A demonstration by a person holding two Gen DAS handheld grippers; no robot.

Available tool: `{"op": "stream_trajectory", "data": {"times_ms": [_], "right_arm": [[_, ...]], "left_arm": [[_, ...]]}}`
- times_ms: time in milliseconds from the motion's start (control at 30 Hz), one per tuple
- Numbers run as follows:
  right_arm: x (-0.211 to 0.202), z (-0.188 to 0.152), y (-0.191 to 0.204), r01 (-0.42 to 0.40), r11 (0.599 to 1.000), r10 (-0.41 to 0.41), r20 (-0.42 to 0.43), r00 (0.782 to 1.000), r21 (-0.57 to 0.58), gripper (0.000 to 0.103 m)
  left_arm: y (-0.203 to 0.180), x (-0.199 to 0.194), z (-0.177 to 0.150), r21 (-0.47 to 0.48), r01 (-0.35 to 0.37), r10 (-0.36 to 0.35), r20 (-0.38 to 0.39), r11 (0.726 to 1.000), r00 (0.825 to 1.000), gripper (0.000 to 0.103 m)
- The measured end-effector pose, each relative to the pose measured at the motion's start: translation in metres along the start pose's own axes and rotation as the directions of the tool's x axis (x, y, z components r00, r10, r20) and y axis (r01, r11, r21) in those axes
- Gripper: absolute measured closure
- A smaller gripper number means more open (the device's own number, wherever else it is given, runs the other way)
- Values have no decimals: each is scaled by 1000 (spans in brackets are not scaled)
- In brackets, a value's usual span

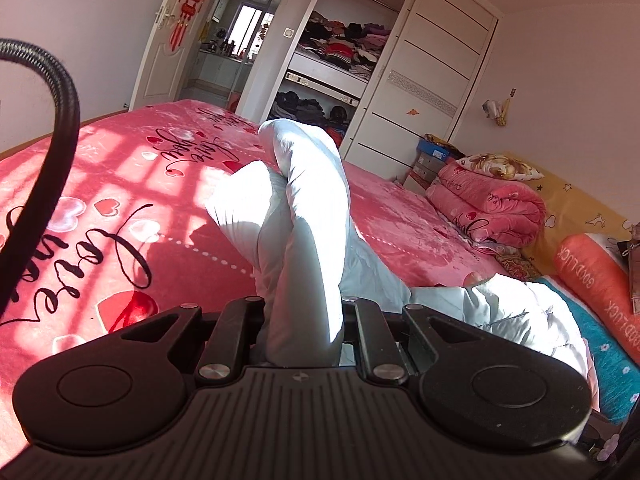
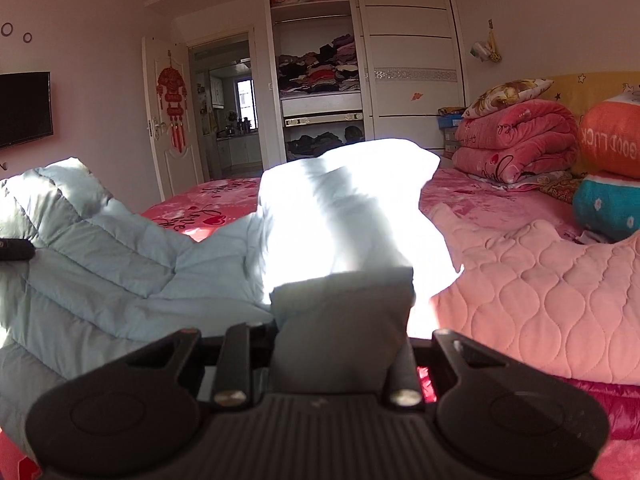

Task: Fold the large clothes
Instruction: 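Carry the held jacket with both grippers toward the pink folded blanket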

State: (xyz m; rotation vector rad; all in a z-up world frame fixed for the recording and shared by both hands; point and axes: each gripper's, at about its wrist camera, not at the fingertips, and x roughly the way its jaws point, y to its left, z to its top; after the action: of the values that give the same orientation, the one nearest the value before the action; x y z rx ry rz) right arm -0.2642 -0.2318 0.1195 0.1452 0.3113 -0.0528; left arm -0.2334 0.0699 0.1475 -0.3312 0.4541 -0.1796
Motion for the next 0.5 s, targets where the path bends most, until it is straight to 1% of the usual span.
{"op": "stream_trajectory", "data": {"times_ms": [133, 300, 500], "right_arm": [[-18, 7, -18, 69, 998, -70, 76, 995, 9, 79], [-37, 16, -37, 147, 989, -149, 158, 976, 24, 79], [-61, 35, -65, 241, 970, -238, 276, 931, 25, 79]], "left_arm": [[-17, 5, 6, 30, 55, -55, 12, 998, 998, 88], [-41, 10, 12, 80, 125, -128, 29, 989, 991, 88], [-66, 20, 22, 123, 206, -213, 42, 971, 976, 88]]}}
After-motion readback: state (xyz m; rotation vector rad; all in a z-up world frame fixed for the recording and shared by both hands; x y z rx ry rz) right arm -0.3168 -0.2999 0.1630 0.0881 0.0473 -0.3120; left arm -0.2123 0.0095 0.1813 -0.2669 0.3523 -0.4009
